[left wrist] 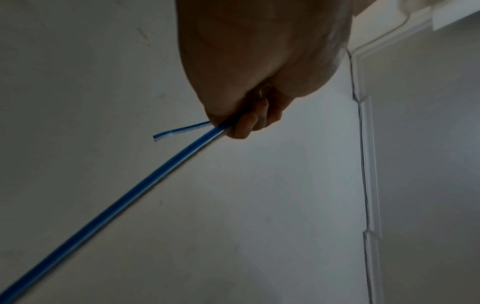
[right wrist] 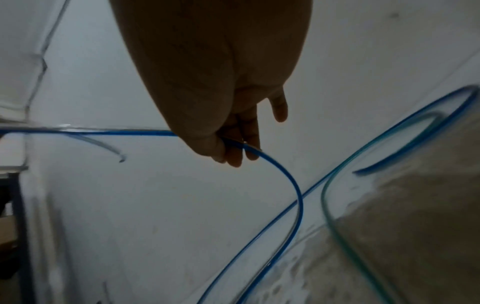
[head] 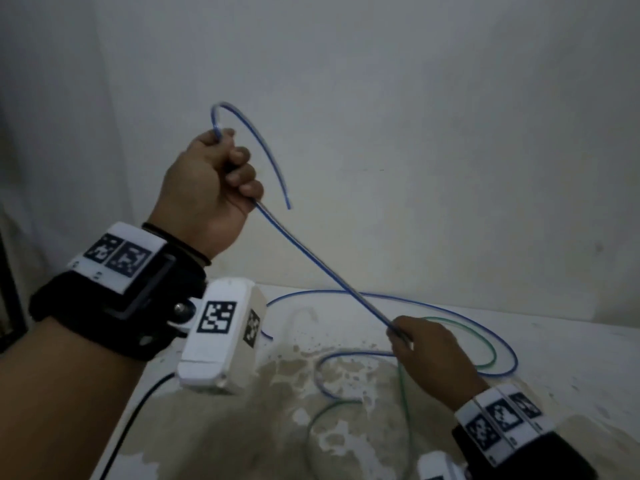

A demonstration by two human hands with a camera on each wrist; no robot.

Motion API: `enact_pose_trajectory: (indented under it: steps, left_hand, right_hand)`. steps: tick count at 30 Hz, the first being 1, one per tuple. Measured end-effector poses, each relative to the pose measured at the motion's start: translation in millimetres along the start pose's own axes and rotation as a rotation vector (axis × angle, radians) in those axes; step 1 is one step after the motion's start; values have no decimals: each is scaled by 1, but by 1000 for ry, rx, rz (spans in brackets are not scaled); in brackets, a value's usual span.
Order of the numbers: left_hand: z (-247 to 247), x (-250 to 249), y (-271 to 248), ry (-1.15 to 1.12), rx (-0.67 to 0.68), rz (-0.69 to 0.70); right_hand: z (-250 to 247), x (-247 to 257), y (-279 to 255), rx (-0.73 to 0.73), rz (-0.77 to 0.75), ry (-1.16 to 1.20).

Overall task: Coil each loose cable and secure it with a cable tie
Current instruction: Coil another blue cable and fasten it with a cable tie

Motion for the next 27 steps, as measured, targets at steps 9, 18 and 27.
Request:
enact_pose_trajectory:
  steps: [9,18,27]
  left_hand:
    - [-46,9,0,178,-116,-123]
    - [-5,57,-40,382,63,-75]
    - [17,91,-64,387,110,-34]
  right_hand:
    - [-75,-58,-10,-146,135,-187]
    - [-42,-38,-21,459,245,-586]
    - [-76,62,0,195,7,-195]
Point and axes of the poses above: each hand's wrist, its own y-axis towards the middle knuckle, its own z-axis out of the palm, x = y × z, the point moved 9 cm from there along y, towards the middle knuckle, and after that the axes turned 4 degrees about -y, right-handed, at the moved point
